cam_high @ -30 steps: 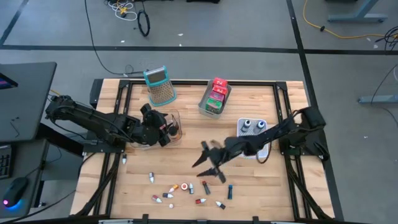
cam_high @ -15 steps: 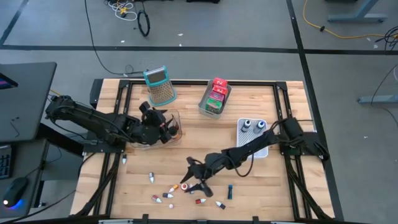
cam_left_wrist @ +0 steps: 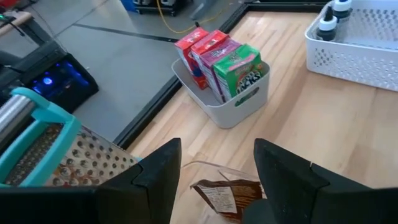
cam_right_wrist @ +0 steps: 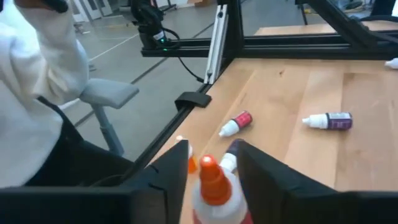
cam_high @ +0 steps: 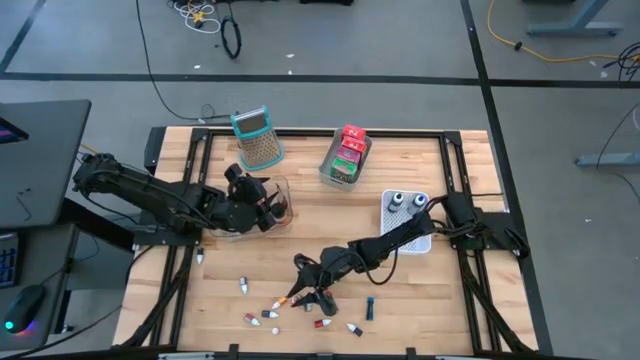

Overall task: Pick & Place Kitchen Items
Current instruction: Put the orange food coloring bottle into the white bin

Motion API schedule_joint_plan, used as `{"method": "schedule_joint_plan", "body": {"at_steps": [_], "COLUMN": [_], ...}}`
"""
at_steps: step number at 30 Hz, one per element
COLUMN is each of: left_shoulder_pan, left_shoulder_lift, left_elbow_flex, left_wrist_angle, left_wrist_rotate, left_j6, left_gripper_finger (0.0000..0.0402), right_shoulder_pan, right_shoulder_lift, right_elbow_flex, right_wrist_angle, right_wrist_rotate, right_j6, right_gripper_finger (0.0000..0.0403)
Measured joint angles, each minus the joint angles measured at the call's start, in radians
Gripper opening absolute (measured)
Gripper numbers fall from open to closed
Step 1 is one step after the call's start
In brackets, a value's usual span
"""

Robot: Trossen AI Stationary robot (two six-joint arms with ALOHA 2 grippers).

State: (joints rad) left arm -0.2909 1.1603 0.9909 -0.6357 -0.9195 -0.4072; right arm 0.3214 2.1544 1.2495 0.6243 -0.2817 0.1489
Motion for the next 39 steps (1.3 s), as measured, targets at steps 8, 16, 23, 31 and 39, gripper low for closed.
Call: {"method": "schedule_joint_plan", "body": {"at_steps": [8,16,23,31,39], "left_shoulder_pan": [0.000,0.000,0.000,0.000,0.000], "left_shoulder_lift": [0.000,0.000,0.000,0.000,0.000], "left_elbow_flex": [0.000,0.000,0.000,0.000,0.000], "left_wrist_angle": [0.000,-0.001,-0.001,-0.001,-0.001], "left_wrist_rotate": [-0.026,-0.026,-0.026,-0.026,-0.003], "left_j6": [0.002,0.001,0.001,-0.023,-0.050], "left_gripper_finger": [0.0211,0.0211,0.0211,0.0211,0.0211], "right_shoulder_pan": [-0.008,-0.033,-0.055,0.009,0.170], "right_shoulder_lift": [-0.001,-0.053,-0.292,-0.659,-0.892], "right_elbow_flex": [0.000,0.000,0.000,0.000,-0.207], "right_wrist_angle": [-0.004,-0.061,-0.475,-1.027,-1.237], "right_wrist_rotate": [-0.001,0.050,0.312,0.800,1.267], "right_j6": [-0.005,0.008,0.042,0.105,0.456], "right_gripper_finger": [0.0041,0.0041,0.0043,0.0045,0.0046]}}
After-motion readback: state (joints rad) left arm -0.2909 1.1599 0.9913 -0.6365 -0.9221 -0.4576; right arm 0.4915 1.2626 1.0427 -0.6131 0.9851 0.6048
